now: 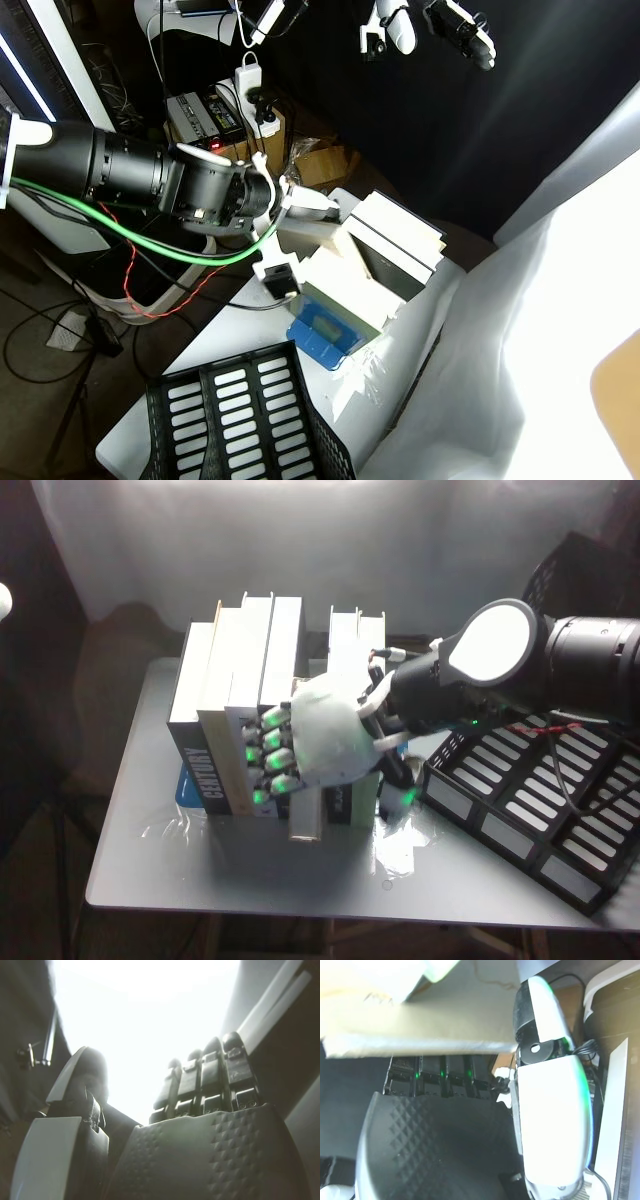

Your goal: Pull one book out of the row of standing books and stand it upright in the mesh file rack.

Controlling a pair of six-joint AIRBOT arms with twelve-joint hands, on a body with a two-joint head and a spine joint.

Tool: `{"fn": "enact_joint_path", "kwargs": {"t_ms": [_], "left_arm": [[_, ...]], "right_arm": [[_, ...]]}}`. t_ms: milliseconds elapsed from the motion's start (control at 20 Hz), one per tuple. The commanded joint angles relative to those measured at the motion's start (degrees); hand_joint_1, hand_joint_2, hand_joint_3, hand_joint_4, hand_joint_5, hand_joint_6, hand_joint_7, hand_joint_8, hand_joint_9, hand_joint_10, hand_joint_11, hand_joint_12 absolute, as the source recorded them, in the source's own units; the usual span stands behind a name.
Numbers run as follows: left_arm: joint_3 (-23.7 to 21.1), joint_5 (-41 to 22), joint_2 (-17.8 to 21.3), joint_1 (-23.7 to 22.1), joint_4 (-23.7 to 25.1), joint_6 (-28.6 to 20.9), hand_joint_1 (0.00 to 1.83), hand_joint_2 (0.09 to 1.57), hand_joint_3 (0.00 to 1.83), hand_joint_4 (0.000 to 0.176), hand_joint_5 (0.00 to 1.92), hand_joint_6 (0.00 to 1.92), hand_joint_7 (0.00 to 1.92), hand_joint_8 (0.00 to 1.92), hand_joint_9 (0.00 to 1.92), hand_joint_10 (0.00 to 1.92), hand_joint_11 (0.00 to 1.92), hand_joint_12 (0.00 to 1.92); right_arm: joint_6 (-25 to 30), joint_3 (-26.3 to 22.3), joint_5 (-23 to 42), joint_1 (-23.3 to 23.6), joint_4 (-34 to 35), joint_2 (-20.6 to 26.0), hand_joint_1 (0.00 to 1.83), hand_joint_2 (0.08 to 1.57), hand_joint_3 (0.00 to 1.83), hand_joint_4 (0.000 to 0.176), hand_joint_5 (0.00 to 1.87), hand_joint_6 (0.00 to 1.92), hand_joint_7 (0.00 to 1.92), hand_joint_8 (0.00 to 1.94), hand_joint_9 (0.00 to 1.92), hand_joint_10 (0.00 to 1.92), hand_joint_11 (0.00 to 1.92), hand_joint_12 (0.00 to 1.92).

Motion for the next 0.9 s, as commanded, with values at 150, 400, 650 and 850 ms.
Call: {"fn": "enact_joint_path", "kwargs": {"t_ms": [150, 400, 650, 850], "left_arm": [[0.7, -6.7, 0.1, -0.3, -2.2, -0.3, 0.53, 1.42, 0.00, 0.036, 0.00, 0.00, 0.00, 0.00, 0.00, 0.00, 0.00, 0.33], [0.7, -6.9, -0.1, -0.3, -2.2, -0.3, 0.53, 1.42, 0.00, 0.054, 0.00, 0.00, 0.00, 0.00, 0.00, 0.00, 0.00, 0.34], [0.8, -7.2, 0.0, -0.3, -2.2, -0.3, 0.46, 1.39, 0.00, 0.056, 0.00, 0.00, 0.00, 0.00, 0.00, 0.00, 0.00, 0.00], [0.8, -7.5, 0.0, -0.6, -2.2, -0.3, 0.38, 1.40, 0.00, 0.004, 0.00, 0.00, 0.00, 0.00, 0.00, 0.00, 0.00, 0.00]], "right_arm": [[-0.6, -1.0, -0.8, 2.7, 1.5, 0.6, 0.66, 0.87, 0.02, 0.000, 0.00, 0.00, 0.00, 0.00, 0.00, 0.00, 0.00, 0.00], [-2.3, -1.0, -2.1, 3.2, 2.3, 0.7, 0.67, 0.90, 0.02, 0.000, 0.00, 0.00, 0.00, 0.00, 0.00, 0.00, 0.00, 0.00], [-3.2, 0.9, -4.8, 0.9, 2.3, -0.2, 0.79, 0.86, 0.00, 0.000, 0.00, 0.00, 0.00, 0.00, 0.00, 0.00, 0.00, 0.00], [-3.2, 2.4, -5.8, -0.7, 1.9, -2.2, 1.05, 0.97, 0.03, 0.000, 0.50, 0.16, 0.73, 0.23, 0.62, 0.37, 0.11, 1.33]]}}
